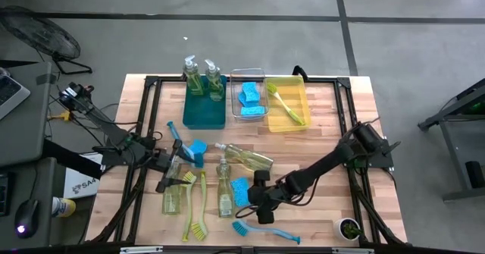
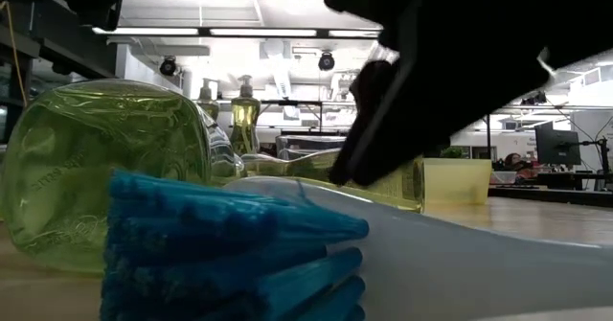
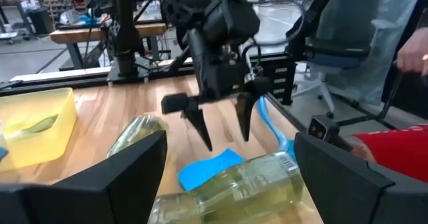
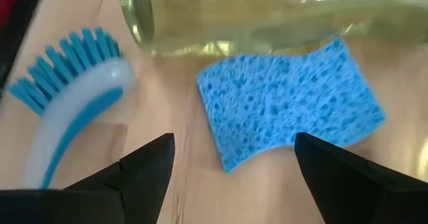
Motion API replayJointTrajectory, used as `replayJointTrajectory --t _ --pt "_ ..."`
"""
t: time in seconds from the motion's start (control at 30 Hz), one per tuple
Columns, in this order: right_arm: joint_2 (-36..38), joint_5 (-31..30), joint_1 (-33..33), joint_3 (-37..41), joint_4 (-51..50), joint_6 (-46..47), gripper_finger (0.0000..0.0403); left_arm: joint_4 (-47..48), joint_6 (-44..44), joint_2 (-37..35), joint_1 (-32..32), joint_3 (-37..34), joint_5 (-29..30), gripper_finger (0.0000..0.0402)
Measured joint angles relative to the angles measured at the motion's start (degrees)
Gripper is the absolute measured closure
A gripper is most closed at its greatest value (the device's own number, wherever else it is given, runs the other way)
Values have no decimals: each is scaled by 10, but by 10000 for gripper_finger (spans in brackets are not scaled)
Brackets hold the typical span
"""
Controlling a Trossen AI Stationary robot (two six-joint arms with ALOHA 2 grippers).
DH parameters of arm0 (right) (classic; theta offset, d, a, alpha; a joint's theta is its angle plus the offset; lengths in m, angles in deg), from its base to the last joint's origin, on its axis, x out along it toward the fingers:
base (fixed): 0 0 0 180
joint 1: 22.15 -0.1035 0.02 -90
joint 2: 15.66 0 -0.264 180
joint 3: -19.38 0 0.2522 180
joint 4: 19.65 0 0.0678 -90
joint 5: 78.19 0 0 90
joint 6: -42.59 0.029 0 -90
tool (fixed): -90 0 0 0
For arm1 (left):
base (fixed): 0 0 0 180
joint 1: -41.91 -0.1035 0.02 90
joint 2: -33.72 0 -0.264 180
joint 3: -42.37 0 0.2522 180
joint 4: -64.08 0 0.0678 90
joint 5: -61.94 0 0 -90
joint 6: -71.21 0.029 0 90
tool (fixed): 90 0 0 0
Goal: Pick & Place Kitchen Sink Supplies
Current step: Put the blue sponge into the transparent bin
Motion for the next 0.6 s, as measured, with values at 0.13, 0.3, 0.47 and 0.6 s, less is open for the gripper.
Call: replayJointTrajectory --t 0.13,0.3,0.47,0.6 --pt "-20 -19 -6 0 1 2 100 -4 1 0 0 0 -5 81" --pt "-35 -50 -12 0 2 28 105 -4 -7 0 0 0 -4 81" --pt "-43 -50 -13 0 3 72 136 -4 -14 0 0 0 -3 81" --pt "-43 -52 -14 0 2 98 172 -4 -14 0 0 0 -3 81"
